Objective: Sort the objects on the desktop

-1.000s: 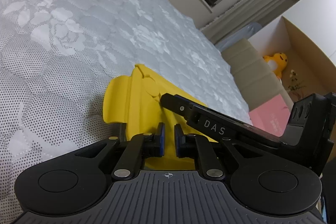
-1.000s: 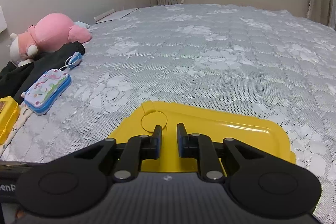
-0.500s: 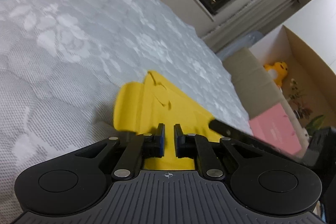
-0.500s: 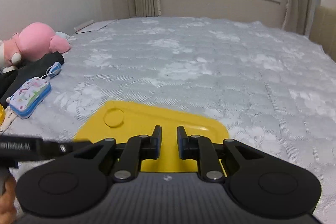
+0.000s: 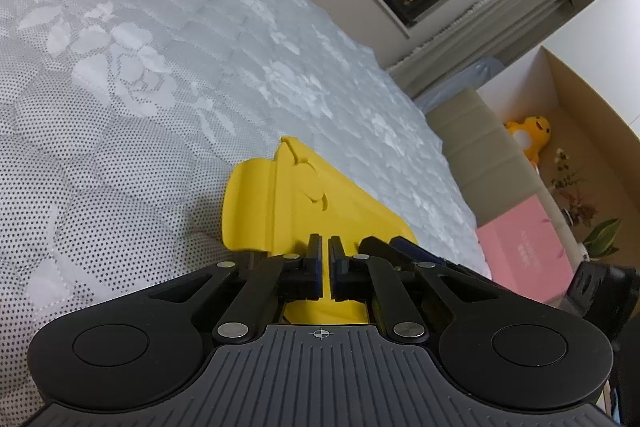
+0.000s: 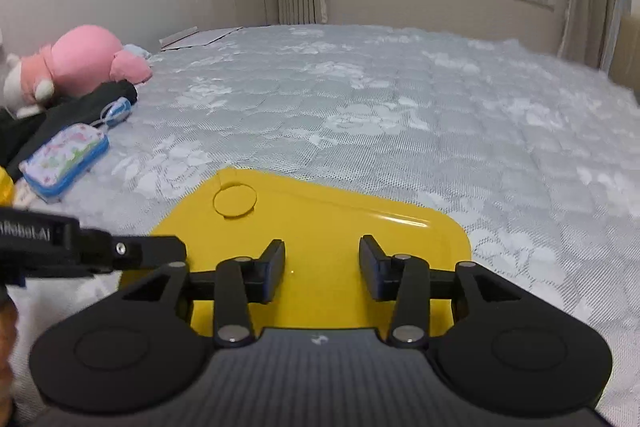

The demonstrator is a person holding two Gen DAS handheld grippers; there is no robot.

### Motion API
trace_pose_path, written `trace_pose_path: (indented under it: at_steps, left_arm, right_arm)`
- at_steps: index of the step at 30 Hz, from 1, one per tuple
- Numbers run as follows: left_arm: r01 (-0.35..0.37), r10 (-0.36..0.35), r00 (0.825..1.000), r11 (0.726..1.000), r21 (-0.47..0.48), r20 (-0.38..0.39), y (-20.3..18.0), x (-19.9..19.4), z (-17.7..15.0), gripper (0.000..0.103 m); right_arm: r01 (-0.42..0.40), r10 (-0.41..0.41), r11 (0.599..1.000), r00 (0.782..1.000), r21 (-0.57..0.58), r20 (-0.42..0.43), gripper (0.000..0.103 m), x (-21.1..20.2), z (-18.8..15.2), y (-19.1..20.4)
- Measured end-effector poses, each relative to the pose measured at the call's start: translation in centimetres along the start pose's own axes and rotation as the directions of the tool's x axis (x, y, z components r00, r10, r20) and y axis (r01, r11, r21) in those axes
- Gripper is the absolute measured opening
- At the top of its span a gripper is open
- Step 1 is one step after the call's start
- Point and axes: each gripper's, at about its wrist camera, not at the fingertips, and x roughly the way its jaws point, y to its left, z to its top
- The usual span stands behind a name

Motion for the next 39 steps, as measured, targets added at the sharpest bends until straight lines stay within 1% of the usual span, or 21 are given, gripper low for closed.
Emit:
trace_pose_path:
  at_steps: [3, 7, 9, 11, 12, 13, 14, 15, 16, 18, 20, 22, 24, 26, 27, 30, 31, 32, 34, 35, 39]
  left_arm:
    - [0.002, -0.002, 1.000, 1.000, 0.000, -0.002, 0.1, 0.0, 0.0, 0.006]
    - [0.016, -0.016, 1.000, 1.000, -0.023, 0.007, 0.4, -0.1, 0.0, 0.006]
    - [0.008, -0.007, 0.999, 1.000, -0.014, 0.036, 0.1, -0.9, -0.1, 0.008]
    - [-0.025, 0.024, 0.995, 1.000, 0.018, 0.097, -0.5, -2.2, -0.1, 0.011]
    - [-0.043, 0.040, 0.991, 0.999, 0.026, 0.125, -0.7, -2.8, -0.1, 0.013]
    - [-0.062, 0.056, 0.987, 0.998, 0.032, 0.152, -1.0, -3.4, -0.1, 0.020]
    - [-0.064, 0.058, 0.983, 0.998, 0.026, 0.173, -1.1, -4.0, 0.0, 0.027]
    - [-0.045, 0.041, 0.984, 0.999, 0.018, 0.176, -1.2, -4.2, 0.1, 0.031]
    - [-0.022, 0.020, 0.984, 1.000, 0.009, 0.175, -1.4, -4.3, 0.3, 0.035]
    - [0.044, -0.045, 0.990, 0.999, 0.008, 0.136, -2.0, -3.5, 0.2, 0.035]
    - [0.109, -0.111, 0.991, 0.994, 0.026, 0.080, -2.7, -2.1, -0.2, 0.035]
    - [0.148, -0.149, 0.988, 0.989, 0.021, 0.028, -2.8, -0.4, -0.6, 0.034]
    - [0.122, -0.122, 0.992, 0.992, 0.017, 0.006, -2.5, 0.6, -0.8, 0.034]
    - [0.070, -0.070, 0.998, 0.997, 0.014, 0.005, -2.0, 1.1, -0.7, 0.029]
    - [0.045, -0.045, 0.999, 0.999, 0.010, 0.010, -1.7, 1.2, -0.7, 0.025]
    - [0.069, -0.069, 0.998, 0.997, -0.042, -0.011, -0.6, 1.2, -0.3, 0.023]
    - [0.074, -0.075, 0.997, 0.996, -0.057, -0.009, -0.3, 1.0, -0.2, 0.023]
    - [0.077, -0.077, 0.997, 0.995, -0.068, -0.002, -0.1, 0.8, -0.2, 0.024]
    - [0.075, -0.074, 0.997, 0.994, -0.076, 0.020, 0.0, -0.1, -0.1, 0.028]
    - [0.073, -0.070, 0.997, 0.995, -0.072, 0.039, 0.0, -0.8, 0.0, 0.028]
    - [0.032, -0.029, 0.996, 0.999, -0.033, 0.084, 0.0, -3.4, 0.7, 0.034]
  right_arm:
    - [0.004, -0.005, 1.000, 1.000, 0.019, 0.031, 0.044, -0.5, -0.4, 0.1]
    - [-0.046, 0.035, 0.990, 0.996, 0.137, 0.083, 0.043, -3.5, -0.9, -1.7]
    - [-0.042, 0.024, 0.985, 0.994, 0.168, 0.107, 0.044, -5.8, -1.7, -2.6]
    - [-0.021, -0.002, 0.983, 0.992, 0.183, 0.125, 0.045, -7.9, -2.7, -3.3]
    - [-0.001, -0.022, 0.984, 0.991, 0.181, 0.129, 0.048, -8.8, -3.3, -3.7]
    - [0.020, -0.044, 0.984, 0.990, 0.176, 0.137, 0.049, -9.6, -3.9, -3.9]
    - [0.041, -0.067, 0.984, 0.987, 0.174, 0.147, 0.050, -9.9, -4.3, -4.1]
    - [0.061, -0.089, 0.982, 0.984, 0.176, 0.157, 0.050, -10.0, -4.5, -4.4]
    - [0.081, -0.111, 0.981, 0.980, 0.179, 0.167, 0.050, -10.1, -4.7, -4.6]
    - [0.104, -0.138, 0.975, 0.976, 0.194, 0.169, 0.048, -9.9, -4.9, -5.2]
    - [0.073, -0.107, 0.965, 0.986, 0.250, 0.126, 0.047, -8.4, -4.5, -6.1]
    - [0.029, -0.066, 0.935, 0.994, 0.355, 0.092, 0.046, -6.8, -4.3, -7.5]
    - [0.017, -0.061, 0.890, 0.995, 0.456, 0.081, 0.044, -5.7, -4.6, -8.8]
    - [0.011, -0.061, 0.875, 0.994, 0.484, 0.087, 0.037, -5.1, -4.7, -9.1]
    - [0.011, -0.074, 0.885, 0.991, 0.466, 0.116, 0.034, -5.2, -4.4, -8.7]
    - [0.036, -0.125, 0.928, 0.968, 0.370, 0.220, 0.034, -5.8, -2.7, -6.7]
    - [0.023, -0.102, 0.942, 0.970, 0.334, 0.220, 0.034, -5.4, -2.0, -5.9]
    - [-0.013, -0.044, 0.955, 0.982, 0.295, 0.186, 0.034, -4.4, -1.2, -5.0]
    - [-0.090, 0.066, 0.969, 0.992, 0.228, 0.111, 0.022, -2.4, 0.1, -3.0]
    - [-0.120, 0.107, 0.972, 0.991, 0.204, 0.076, 0.001, -1.5, 0.5, -2.1]
    - [-0.183, 0.183, 0.976, 0.983, 0.114, 0.016, 0.002, 0.4, 0.8, 0.5]
